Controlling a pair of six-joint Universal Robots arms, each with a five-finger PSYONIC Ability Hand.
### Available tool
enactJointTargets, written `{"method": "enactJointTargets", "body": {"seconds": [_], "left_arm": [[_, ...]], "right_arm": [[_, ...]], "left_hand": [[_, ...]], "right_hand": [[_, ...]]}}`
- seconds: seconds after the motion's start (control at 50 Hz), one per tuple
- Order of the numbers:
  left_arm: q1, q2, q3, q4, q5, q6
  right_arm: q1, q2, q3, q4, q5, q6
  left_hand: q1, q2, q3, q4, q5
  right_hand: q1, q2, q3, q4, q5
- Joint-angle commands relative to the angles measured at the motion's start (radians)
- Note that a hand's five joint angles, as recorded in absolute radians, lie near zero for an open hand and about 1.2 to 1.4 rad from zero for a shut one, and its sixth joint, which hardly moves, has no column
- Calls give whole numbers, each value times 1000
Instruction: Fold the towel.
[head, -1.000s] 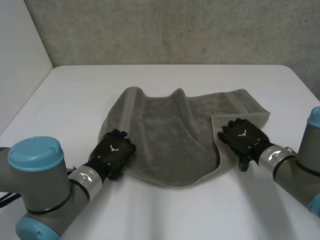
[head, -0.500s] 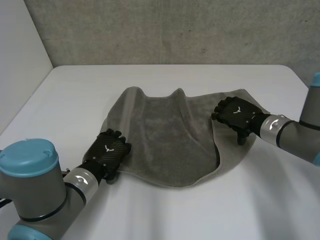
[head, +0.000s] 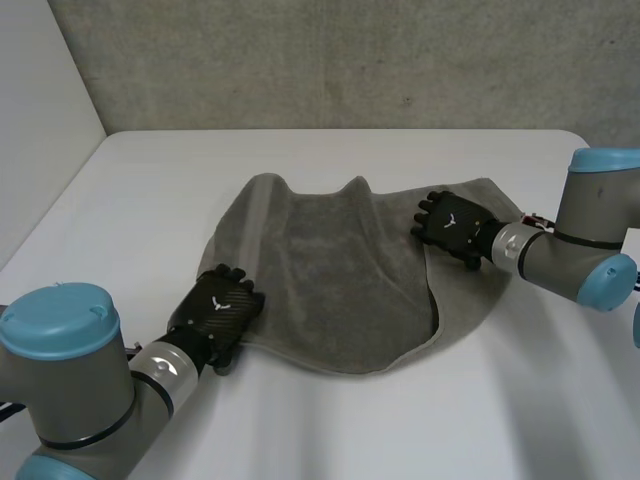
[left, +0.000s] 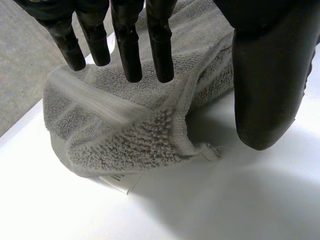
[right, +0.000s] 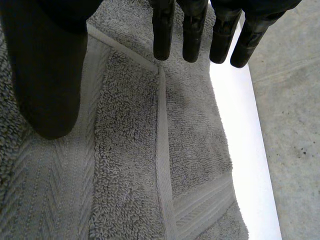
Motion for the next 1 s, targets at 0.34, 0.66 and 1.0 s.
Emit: {"method": "enactJointTargets", "body": {"seconds": [0.34,0.66,1.0], "left_arm": [[1,4,-4,0,0,0],[5,6,-2,0,-2,0],[14,0,1,2,-6,1]], "right_arm": [[-13,-42,15,64,9,-79],[-143,-271,375,67,-5,-62],[-321,-499,704,-5,-34,209]], "left_hand": [[-51,-46,-44,-52,-11],[-45,-40,-44,-52,-5],[-48,-43,-44,-52,-8]], "right_hand": [[1006,1003,-6,-6,981],[1006,1003,-6,-6,981],[1006,1003,-6,-6,981]]}}
